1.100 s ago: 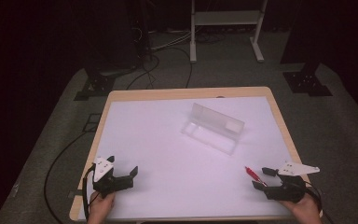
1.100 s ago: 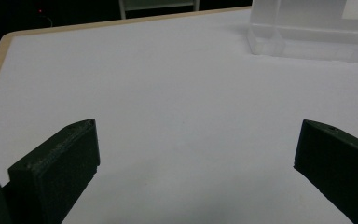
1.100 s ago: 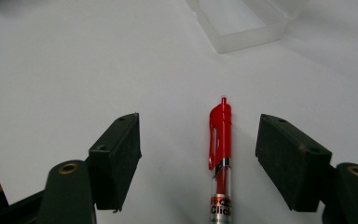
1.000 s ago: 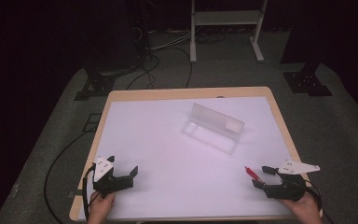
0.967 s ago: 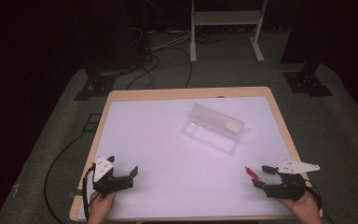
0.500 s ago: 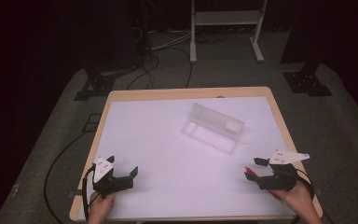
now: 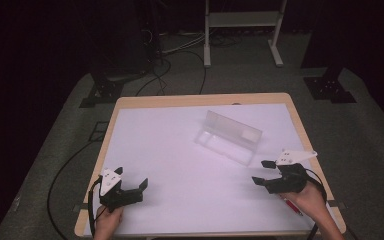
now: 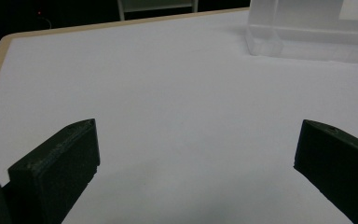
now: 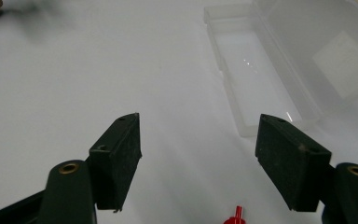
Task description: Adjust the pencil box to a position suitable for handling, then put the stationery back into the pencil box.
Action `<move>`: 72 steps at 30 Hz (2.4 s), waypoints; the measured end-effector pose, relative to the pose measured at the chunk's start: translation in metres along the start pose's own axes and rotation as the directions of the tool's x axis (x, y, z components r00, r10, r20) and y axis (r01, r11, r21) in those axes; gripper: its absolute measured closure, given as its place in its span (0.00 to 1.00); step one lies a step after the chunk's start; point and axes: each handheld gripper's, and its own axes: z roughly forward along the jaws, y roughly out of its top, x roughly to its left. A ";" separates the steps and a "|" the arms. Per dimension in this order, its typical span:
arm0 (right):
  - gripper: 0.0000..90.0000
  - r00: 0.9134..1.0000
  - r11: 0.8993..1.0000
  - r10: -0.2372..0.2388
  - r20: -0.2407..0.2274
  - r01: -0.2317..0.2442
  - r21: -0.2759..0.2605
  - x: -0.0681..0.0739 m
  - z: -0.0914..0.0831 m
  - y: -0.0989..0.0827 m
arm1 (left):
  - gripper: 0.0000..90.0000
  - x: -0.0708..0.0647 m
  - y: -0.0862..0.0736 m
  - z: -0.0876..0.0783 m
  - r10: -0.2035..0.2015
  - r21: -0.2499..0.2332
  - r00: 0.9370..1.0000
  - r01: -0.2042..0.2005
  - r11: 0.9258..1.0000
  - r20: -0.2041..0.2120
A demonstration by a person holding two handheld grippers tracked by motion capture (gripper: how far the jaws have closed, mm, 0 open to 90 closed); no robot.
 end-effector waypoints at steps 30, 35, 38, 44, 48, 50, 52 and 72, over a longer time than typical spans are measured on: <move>0.34 0.996 0.995 -0.082 -0.039 0.084 0.056 -0.011 0.035 0.058 | 0.00 0.001 0.000 0.000 -0.001 -0.004 1.000 0.001 1.000 0.010; 0.34 0.995 0.994 -0.091 -0.043 0.094 0.064 -0.014 0.043 0.064 | 0.00 0.001 0.000 -0.001 -0.004 -0.007 1.000 0.005 1.000 0.008; 0.34 0.995 0.993 -0.090 -0.046 0.093 0.071 -0.015 0.048 0.066 | 0.00 0.001 0.000 -0.001 -0.007 -0.002 1.000 0.007 1.000 0.010; 0.35 0.994 0.990 -0.100 -0.049 0.104 0.099 -0.017 0.060 0.071 | 0.00 0.001 0.000 -0.001 -0.006 -0.004 1.000 0.006 1.000 0.008; 0.35 0.993 0.988 -0.108 -0.047 0.113 0.107 -0.018 0.069 0.076 | 0.00 -0.001 0.000 -0.001 0.007 -0.006 1.000 -0.007 1.000 0.002; 0.35 0.993 0.987 -0.111 -0.047 0.116 0.113 -0.018 0.072 0.077 | 0.00 -0.001 0.000 -0.001 0.008 -0.006 1.000 -0.008 1.000 0.002; 0.36 0.993 0.986 -0.111 -0.047 0.116 0.121 -0.018 0.077 0.077 | 0.00 0.000 0.000 -0.001 0.005 -0.008 1.000 -0.005 1.000 0.003; 0.41 0.995 0.977 -0.092 -0.040 0.098 0.191 -0.027 0.117 0.073 | 0.00 0.000 0.000 0.000 -0.002 -0.012 1.000 0.002 1.000 0.007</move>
